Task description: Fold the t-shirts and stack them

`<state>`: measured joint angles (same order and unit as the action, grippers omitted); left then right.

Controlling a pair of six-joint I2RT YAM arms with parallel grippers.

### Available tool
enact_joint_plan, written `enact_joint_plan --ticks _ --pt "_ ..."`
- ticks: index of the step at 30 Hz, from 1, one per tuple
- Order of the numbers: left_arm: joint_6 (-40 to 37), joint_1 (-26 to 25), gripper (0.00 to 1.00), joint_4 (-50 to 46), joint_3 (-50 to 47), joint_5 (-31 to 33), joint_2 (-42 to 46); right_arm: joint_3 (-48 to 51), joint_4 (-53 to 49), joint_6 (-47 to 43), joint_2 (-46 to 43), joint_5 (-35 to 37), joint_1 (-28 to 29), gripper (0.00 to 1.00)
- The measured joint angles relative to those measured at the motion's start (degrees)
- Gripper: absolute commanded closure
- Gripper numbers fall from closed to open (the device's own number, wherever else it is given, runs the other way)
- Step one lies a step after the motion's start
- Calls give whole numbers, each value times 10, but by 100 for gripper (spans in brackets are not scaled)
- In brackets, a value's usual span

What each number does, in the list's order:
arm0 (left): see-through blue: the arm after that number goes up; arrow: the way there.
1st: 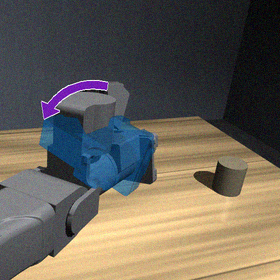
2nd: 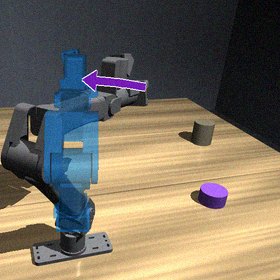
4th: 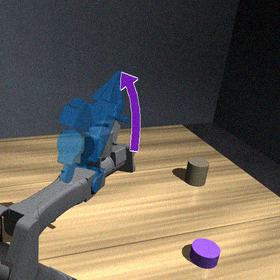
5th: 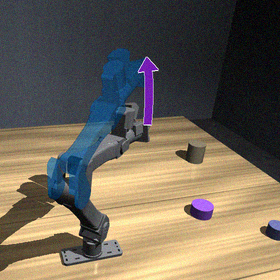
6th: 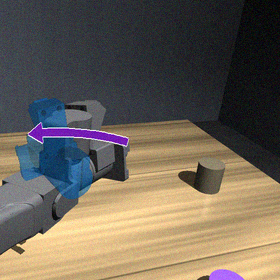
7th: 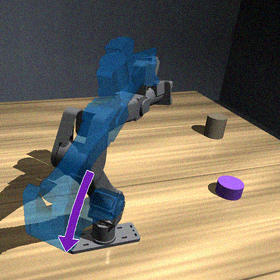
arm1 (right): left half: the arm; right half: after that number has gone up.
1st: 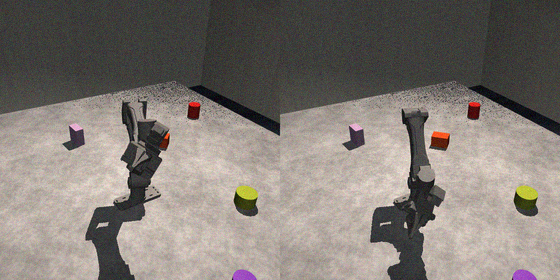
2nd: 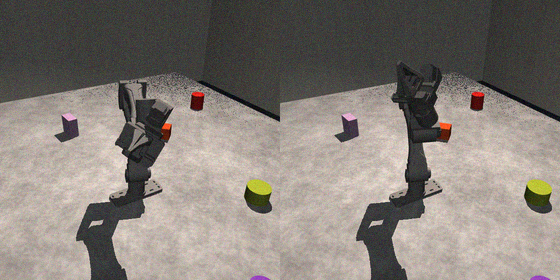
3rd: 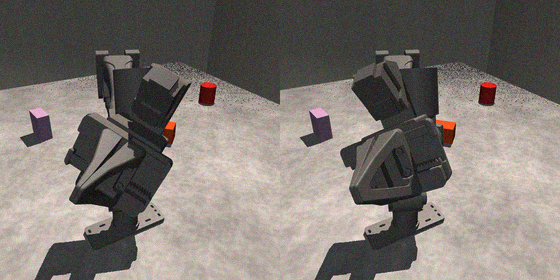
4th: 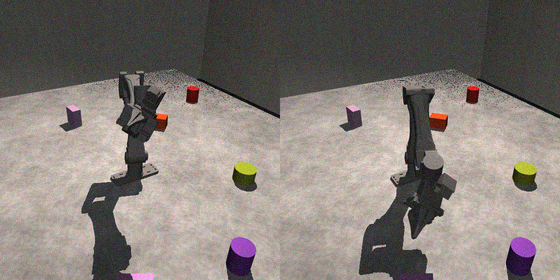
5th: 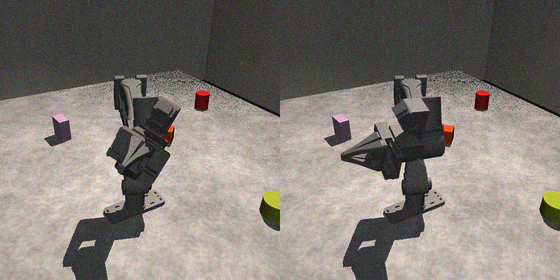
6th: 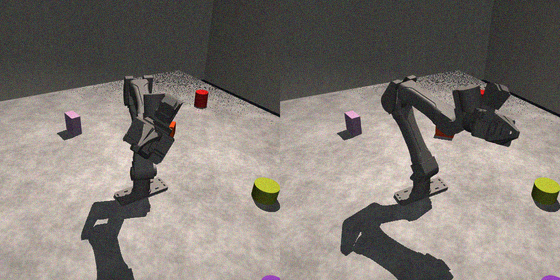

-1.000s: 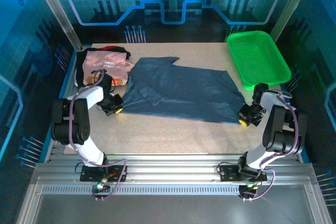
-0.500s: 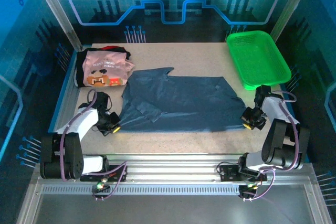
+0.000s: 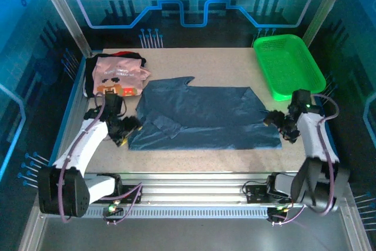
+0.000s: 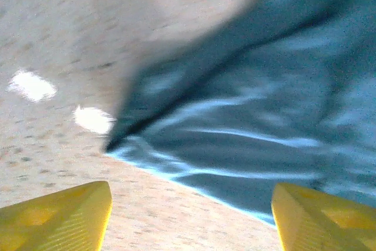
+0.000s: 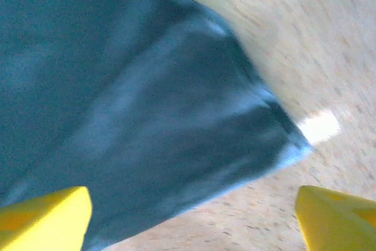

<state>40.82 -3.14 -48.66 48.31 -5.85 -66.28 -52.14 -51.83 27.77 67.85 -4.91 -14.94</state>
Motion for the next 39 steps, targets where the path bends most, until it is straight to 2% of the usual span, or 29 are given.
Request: enact_joint_plan --ticks 4,9,16,26,39 --pt "29 -72 18 34 64 -37 -3 -74 4 -35 -64 -83 52 0" --pt "88 -155 38 91 62 -89 -92 -96 8 -59 -61 -120 170 0" --pt "160 -182 52 158 40 -117 -193 -86 9 -60 -43 -122 238 0" --pt "191 -193 58 191 20 -120 -231 -86 8 -67 -38 -106 244 0" --pt "195 -203 63 220 16 -120 -274 -86 9 -69 -25 -90 244 0"
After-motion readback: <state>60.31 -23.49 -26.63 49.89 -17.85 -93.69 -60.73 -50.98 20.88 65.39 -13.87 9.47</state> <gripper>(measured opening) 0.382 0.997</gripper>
